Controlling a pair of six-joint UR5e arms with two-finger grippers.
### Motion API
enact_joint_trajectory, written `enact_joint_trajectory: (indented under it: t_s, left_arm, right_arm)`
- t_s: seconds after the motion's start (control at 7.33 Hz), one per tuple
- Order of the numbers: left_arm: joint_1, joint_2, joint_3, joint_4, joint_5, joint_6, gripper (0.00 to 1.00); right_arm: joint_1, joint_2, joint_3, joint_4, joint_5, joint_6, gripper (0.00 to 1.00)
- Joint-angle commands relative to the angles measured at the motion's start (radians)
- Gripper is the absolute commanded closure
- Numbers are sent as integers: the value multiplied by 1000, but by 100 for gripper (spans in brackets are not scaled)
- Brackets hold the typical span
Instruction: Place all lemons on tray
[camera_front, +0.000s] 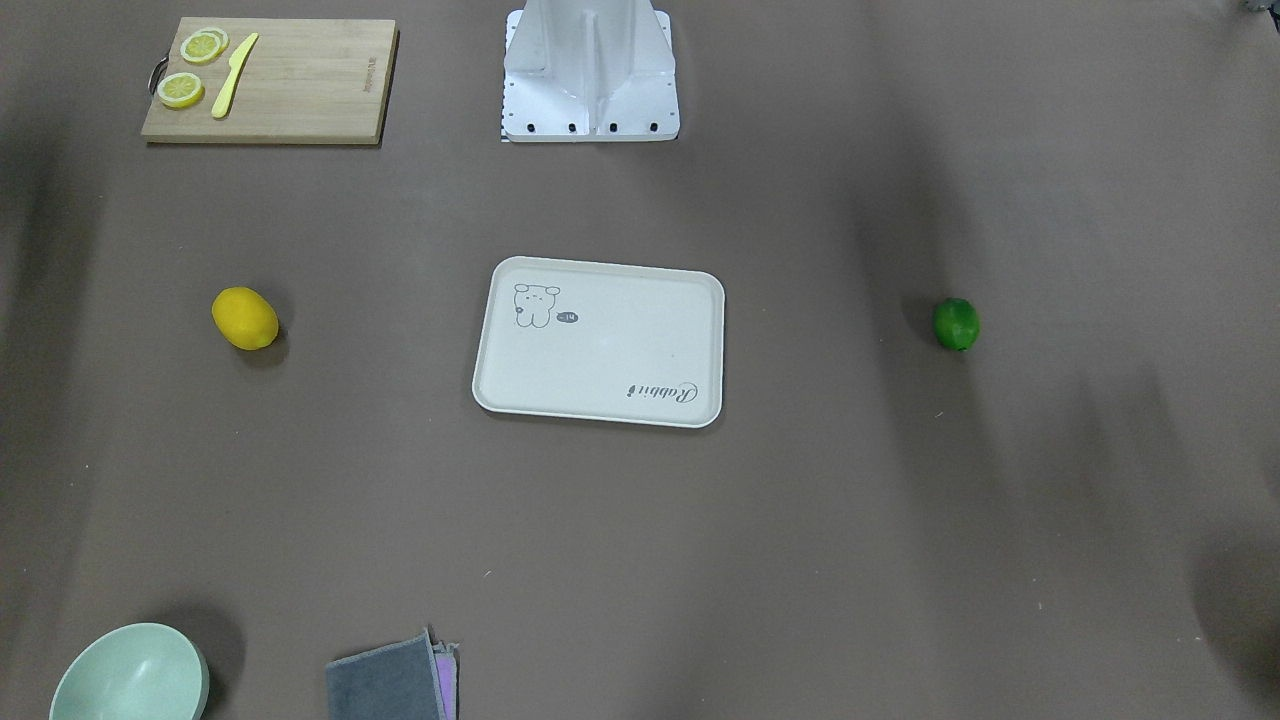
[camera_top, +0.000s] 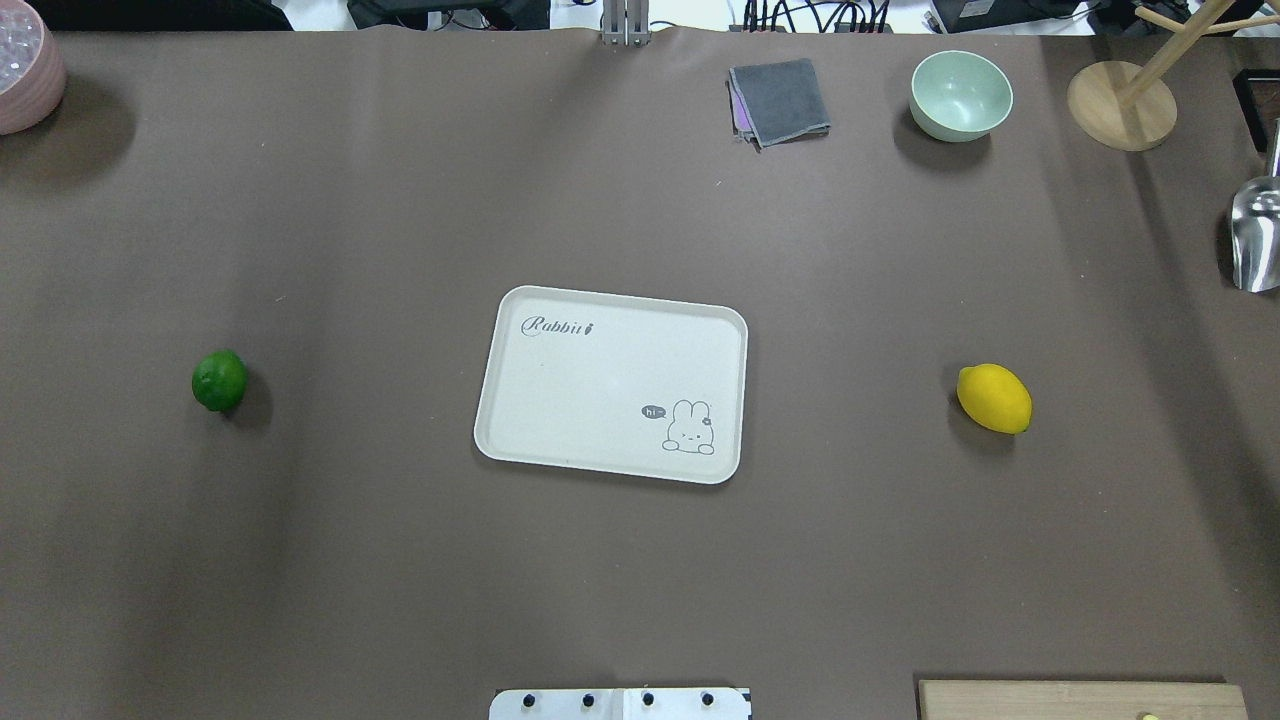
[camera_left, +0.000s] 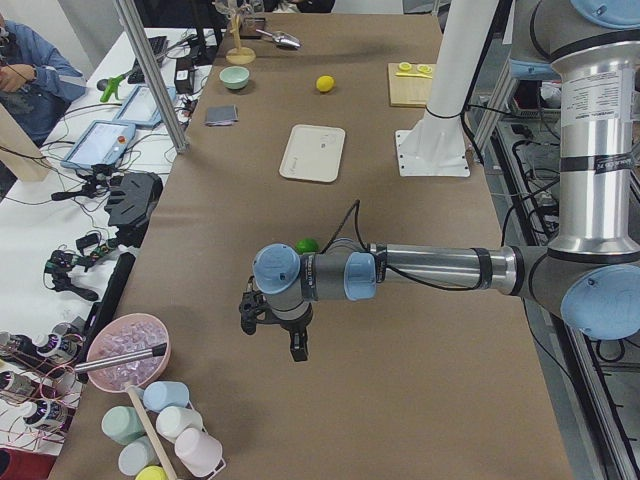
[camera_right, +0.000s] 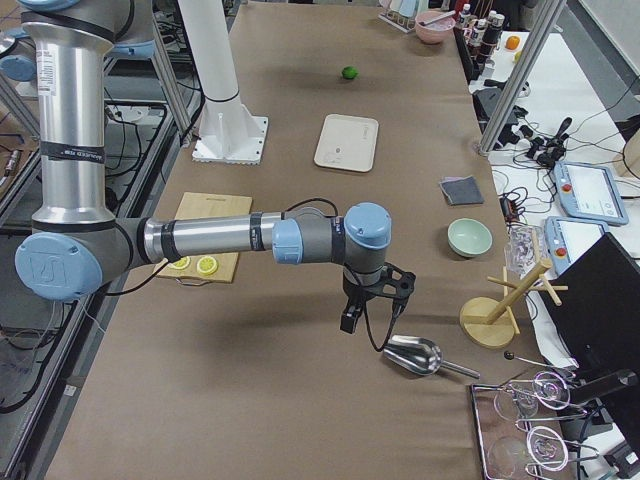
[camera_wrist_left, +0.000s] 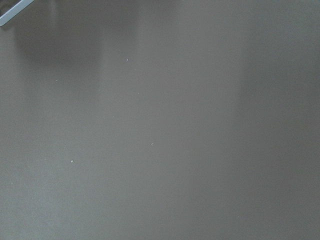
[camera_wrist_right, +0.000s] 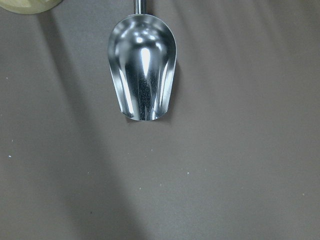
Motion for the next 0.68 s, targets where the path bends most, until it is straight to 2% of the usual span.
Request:
enact_joint_trajectory:
  t_s: [0.0, 0.55]
  left_arm:
    - [0, -12, 3, 5, 2, 2, 2]
    - [3, -26, 0, 5, -3, -6, 2]
  right_arm:
    - [2, -57, -11, 102, 30, -15, 0]
    - [2, -55, -14, 141, 56, -10, 0]
